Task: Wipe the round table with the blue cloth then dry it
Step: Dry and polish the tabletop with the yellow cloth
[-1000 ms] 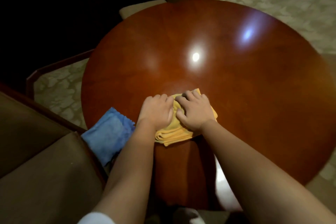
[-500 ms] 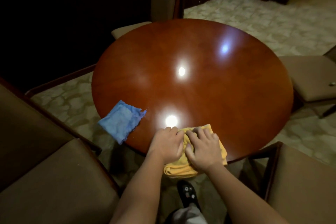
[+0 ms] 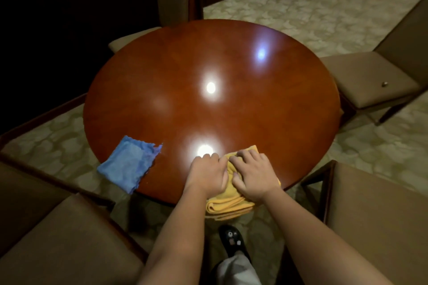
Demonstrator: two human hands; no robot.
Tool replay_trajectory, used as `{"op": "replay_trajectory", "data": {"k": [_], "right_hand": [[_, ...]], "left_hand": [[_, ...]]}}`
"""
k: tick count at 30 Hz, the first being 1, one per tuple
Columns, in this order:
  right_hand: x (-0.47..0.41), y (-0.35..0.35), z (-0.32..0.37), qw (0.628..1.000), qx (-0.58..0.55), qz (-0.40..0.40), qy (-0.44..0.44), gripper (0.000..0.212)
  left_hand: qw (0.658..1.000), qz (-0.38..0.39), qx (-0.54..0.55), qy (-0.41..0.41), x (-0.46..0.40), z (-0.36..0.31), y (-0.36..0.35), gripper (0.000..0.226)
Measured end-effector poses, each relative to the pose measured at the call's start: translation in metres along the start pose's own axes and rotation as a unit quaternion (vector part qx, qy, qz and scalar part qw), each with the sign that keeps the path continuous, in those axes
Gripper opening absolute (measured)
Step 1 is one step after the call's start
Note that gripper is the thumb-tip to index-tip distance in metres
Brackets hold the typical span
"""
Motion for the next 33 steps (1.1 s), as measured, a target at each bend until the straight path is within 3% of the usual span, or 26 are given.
{"op": "replay_trajectory", "data": {"k": [4, 12, 15, 19, 23, 25, 29, 33], "right_hand": [[-0.011, 0.003, -0.027, 1.000, 0.001, 0.004, -0.007, 0.041], [-0.046, 0.002, -0.043, 0.999, 0.003, -0.031, -0.009, 0.038], [-0.041, 0.003, -0.039, 0.999, -0.001, -0.034, -0.012, 0.038], [-0.024, 0.001, -0.028, 1.000, -0.009, -0.009, -0.018, 0.041], [-0.009, 0.007, -0.023, 0.997, -0.018, 0.074, -0.002, 0.068], [0.001, 0.010, -0.032, 0.994, -0.045, 0.085, -0.054, 0.076], [0.026, 0.019, -0.063, 0.956, -0.096, 0.017, -0.276, 0.058], [0.027, 0.027, -0.066, 0.955, -0.084, 0.032, -0.283, 0.050]], "left_hand": [[1.000, -0.005, -0.011, -0.011, -0.030, -0.008, -0.001, 0.035], [0.994, -0.105, 0.021, -0.036, -0.064, 0.012, -0.004, 0.030], [0.995, -0.100, 0.029, -0.006, -0.055, 0.009, 0.000, 0.031], [0.997, -0.026, 0.025, 0.062, -0.028, 0.002, 0.003, 0.034], [0.995, 0.004, 0.045, 0.093, -0.011, 0.001, 0.006, 0.040], [0.990, 0.007, 0.072, 0.124, -0.006, 0.003, 0.008, 0.044], [0.956, -0.045, 0.145, 0.251, 0.010, 0.001, 0.011, 0.054], [0.896, -0.069, 0.244, 0.365, 0.020, -0.013, 0.016, 0.057]]}}
Point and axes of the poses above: each hand's wrist, its own x-axis away from the middle knuckle, its own y-axis out of the back of the hand, z = x × y, the point moved 3 cm from there along -x, towards the middle knuckle, and after that the axes turned 6 degrees about -y, right-handed, at the moved point
